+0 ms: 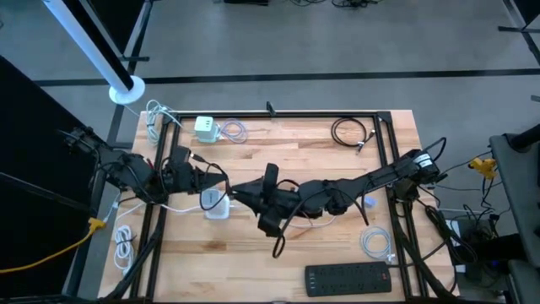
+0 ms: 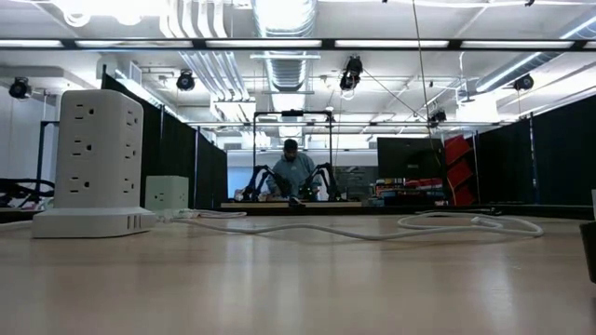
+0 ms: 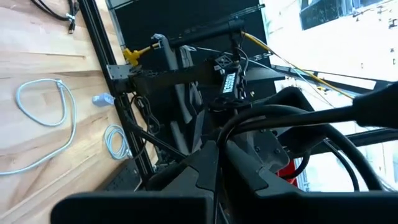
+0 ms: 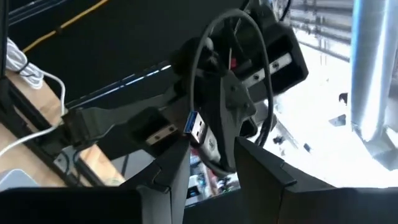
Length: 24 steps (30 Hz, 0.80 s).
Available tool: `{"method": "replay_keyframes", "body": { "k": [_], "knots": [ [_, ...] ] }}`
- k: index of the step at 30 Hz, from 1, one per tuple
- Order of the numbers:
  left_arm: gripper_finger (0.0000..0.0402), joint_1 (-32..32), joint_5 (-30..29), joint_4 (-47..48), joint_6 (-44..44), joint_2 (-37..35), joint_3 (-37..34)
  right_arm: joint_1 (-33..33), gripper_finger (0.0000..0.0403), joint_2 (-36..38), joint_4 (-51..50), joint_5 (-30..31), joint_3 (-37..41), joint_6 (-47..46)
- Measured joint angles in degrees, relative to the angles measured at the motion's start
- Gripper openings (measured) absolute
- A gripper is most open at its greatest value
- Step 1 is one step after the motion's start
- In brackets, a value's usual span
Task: Insert USB
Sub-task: Insert the bottom black charger cable into the white outlet extension
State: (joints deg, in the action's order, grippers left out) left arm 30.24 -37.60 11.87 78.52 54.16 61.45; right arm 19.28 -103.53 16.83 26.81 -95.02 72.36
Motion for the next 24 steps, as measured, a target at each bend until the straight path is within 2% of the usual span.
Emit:
{"method": "replay_keyframes", "body": {
  "k": [6,13,20,24],
  "knots": [
    [0.0,0.0,1.2,0.0,-0.1,0.3,0.0,-1.0,0.0102,0.0,1.4,-1.0,0.0,0.7],
    [0.0,0.0,5.1,0.1,-0.9,1.4,0.0,-1.5,0.0088,0.0,1.7,-4.9,0.0,-0.9],
    [0.0,0.0,5.2,0.0,-2.1,1.6,0.0,-2.3,0.0059,0.0,1.6,-5.4,0.0,-7.8],
    [0.0,0.0,5.7,-1.9,-4.1,1.6,0.0,-2.7,0.0043,-0.2,1.5,-7.8,0.0,-11.6]
  ]
}}
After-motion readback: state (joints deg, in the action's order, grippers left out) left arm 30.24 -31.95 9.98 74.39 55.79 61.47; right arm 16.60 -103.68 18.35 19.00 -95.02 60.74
